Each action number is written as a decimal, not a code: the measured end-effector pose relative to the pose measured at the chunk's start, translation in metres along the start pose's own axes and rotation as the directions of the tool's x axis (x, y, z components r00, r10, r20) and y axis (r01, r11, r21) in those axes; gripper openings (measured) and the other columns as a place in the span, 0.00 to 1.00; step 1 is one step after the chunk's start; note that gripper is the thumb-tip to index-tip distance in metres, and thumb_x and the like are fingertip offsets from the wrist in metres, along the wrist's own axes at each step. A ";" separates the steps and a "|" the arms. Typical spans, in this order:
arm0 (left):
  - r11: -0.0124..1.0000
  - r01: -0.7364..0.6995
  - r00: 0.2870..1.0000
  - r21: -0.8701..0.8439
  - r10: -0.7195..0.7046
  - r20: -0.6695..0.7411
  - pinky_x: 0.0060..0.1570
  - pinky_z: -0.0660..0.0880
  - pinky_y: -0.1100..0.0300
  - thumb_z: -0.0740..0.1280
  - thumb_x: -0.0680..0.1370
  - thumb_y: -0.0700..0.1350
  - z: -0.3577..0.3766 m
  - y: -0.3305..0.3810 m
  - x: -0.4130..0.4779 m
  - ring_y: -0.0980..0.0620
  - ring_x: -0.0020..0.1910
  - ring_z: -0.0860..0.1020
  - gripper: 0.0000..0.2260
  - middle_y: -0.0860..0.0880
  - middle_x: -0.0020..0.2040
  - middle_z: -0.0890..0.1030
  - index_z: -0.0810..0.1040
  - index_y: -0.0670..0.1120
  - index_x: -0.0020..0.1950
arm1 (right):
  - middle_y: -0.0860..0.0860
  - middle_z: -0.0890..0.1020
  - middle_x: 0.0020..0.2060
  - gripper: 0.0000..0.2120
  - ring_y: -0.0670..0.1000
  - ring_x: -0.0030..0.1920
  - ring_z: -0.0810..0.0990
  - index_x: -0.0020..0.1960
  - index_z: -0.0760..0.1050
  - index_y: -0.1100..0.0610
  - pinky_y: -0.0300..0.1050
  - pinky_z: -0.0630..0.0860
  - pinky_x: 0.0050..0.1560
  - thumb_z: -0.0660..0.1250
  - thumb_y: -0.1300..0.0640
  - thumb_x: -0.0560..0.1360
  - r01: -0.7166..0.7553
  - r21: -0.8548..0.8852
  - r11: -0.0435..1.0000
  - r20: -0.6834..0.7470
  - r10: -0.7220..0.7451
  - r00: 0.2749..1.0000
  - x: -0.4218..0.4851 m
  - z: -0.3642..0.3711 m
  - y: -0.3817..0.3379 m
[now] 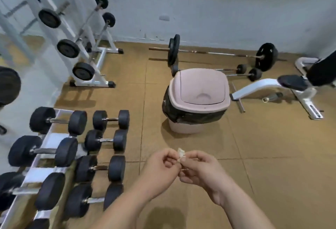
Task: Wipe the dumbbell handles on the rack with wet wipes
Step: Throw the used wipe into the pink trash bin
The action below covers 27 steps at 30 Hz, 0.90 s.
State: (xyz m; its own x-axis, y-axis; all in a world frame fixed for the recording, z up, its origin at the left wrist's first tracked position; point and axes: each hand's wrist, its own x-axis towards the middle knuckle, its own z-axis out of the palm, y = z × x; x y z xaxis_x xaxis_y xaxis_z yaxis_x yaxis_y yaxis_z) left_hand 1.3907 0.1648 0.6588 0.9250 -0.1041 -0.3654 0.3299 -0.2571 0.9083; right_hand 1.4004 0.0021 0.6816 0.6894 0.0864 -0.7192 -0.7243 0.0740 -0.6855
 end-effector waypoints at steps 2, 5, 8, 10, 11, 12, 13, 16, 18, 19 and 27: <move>1.000 0.001 0.999 0.012 -0.002 0.047 0.42 0.79 0.65 0.71 0.78 0.38 0.040 0.023 0.020 0.56 0.40 0.83 0.07 0.50 0.43 0.85 0.84 0.50 0.49 | 0.65 0.87 0.48 0.15 0.58 0.44 0.85 0.59 0.78 0.67 0.58 0.83 0.57 0.76 0.62 0.76 0.016 0.052 0.999 -0.036 -0.015 0.999 0.001 -0.049 -0.014; 1.000 0.010 0.998 0.008 -0.011 0.065 0.41 0.78 0.64 0.70 0.79 0.39 0.066 0.039 0.054 0.59 0.37 0.80 0.06 0.50 0.42 0.85 0.84 0.50 0.51 | 0.63 0.87 0.44 0.11 0.58 0.44 0.85 0.55 0.79 0.65 0.56 0.84 0.56 0.76 0.62 0.76 0.045 0.071 0.996 -0.030 -0.043 0.999 0.018 -0.086 -0.035; 1.000 0.017 0.998 0.024 -0.019 0.062 0.40 0.77 0.63 0.71 0.79 0.40 0.072 0.049 0.091 0.59 0.35 0.79 0.04 0.51 0.39 0.83 0.84 0.49 0.50 | 0.59 0.87 0.40 0.12 0.56 0.42 0.84 0.56 0.78 0.65 0.54 0.84 0.54 0.76 0.63 0.76 0.068 0.087 0.994 -0.041 -0.064 0.997 0.049 -0.098 -0.055; 0.999 0.027 0.999 0.021 -0.028 0.032 0.40 0.76 0.62 0.71 0.79 0.40 0.073 0.052 0.123 0.58 0.35 0.78 0.04 0.51 0.38 0.82 0.84 0.48 0.49 | 0.60 0.87 0.40 0.14 0.55 0.41 0.84 0.58 0.78 0.65 0.52 0.84 0.51 0.76 0.64 0.75 0.052 0.095 0.994 -0.051 -0.047 0.998 0.078 -0.104 -0.071; 0.999 0.034 0.999 0.016 -0.035 0.018 0.39 0.76 0.63 0.71 0.78 0.39 0.074 0.055 0.135 0.58 0.34 0.77 0.04 0.51 0.37 0.81 0.84 0.47 0.49 | 0.61 0.87 0.41 0.15 0.55 0.40 0.84 0.59 0.78 0.64 0.51 0.84 0.50 0.76 0.64 0.75 0.045 0.098 0.994 -0.059 -0.039 0.998 0.089 -0.105 -0.078; 0.999 0.047 0.999 0.005 -0.047 0.002 0.39 0.76 0.64 0.71 0.78 0.39 0.074 0.057 0.153 0.59 0.34 0.77 0.04 0.52 0.37 0.81 0.84 0.47 0.48 | 0.61 0.86 0.41 0.15 0.55 0.40 0.84 0.59 0.78 0.64 0.50 0.84 0.48 0.76 0.64 0.74 0.033 0.098 0.995 -0.061 -0.027 0.998 0.106 -0.108 -0.089; 0.998 0.057 0.998 -0.003 -0.057 -0.015 0.38 0.75 0.64 0.71 0.78 0.39 0.076 0.059 0.175 0.59 0.33 0.77 0.04 0.52 0.36 0.81 0.84 0.47 0.47 | 0.61 0.86 0.42 0.14 0.55 0.40 0.84 0.59 0.79 0.65 0.50 0.85 0.48 0.76 0.64 0.75 0.021 0.091 0.996 -0.060 -0.015 0.998 0.125 -0.112 -0.101; 0.997 0.082 0.996 -0.010 -0.082 -0.019 0.38 0.75 0.62 0.71 0.78 0.39 0.079 0.069 0.246 0.57 0.35 0.78 0.06 0.52 0.36 0.81 0.84 0.48 0.46 | 0.61 0.87 0.42 0.10 0.54 0.40 0.84 0.57 0.80 0.65 0.51 0.85 0.51 0.73 0.66 0.76 0.012 0.084 0.996 -0.091 -0.005 0.996 0.180 -0.124 -0.142; 0.997 0.081 0.997 0.007 -0.081 -0.003 0.40 0.75 0.60 0.70 0.78 0.38 0.081 0.081 0.300 0.56 0.36 0.78 0.07 0.53 0.36 0.81 0.83 0.49 0.46 | 0.60 0.87 0.41 0.10 0.54 0.40 0.84 0.57 0.80 0.65 0.52 0.85 0.52 0.72 0.66 0.77 0.027 0.074 0.997 -0.144 -0.016 0.990 0.220 -0.136 -0.175; 0.997 0.075 0.997 0.030 -0.076 0.005 0.41 0.75 0.62 0.69 0.78 0.39 0.082 0.087 0.325 0.56 0.37 0.78 0.06 0.54 0.36 0.81 0.83 0.49 0.46 | 0.59 0.86 0.39 0.10 0.54 0.39 0.84 0.57 0.79 0.66 0.52 0.85 0.50 0.72 0.67 0.76 0.030 0.068 0.997 -0.175 -0.018 0.984 0.238 -0.143 -0.190; 0.951 0.070 0.987 0.302 -0.111 0.121 0.51 0.79 0.58 0.67 0.79 0.47 0.096 0.137 0.475 0.54 0.46 0.80 0.06 0.56 0.51 0.81 0.79 0.53 0.55 | 0.56 0.81 0.33 0.07 0.53 0.33 0.78 0.50 0.78 0.61 0.47 0.79 0.37 0.74 0.61 0.77 0.034 -0.027 0.999 -0.297 -0.040 0.954 0.341 -0.204 -0.287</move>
State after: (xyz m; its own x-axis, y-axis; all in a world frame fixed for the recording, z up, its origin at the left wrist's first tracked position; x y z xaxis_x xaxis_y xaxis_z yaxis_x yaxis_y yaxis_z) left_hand 1.8575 -0.0123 0.5904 0.8533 -0.1901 -0.4855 0.3211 -0.5420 0.7766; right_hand 1.8450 -0.1925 0.6095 0.6887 -0.2160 -0.6922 -0.7001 0.0504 -0.7123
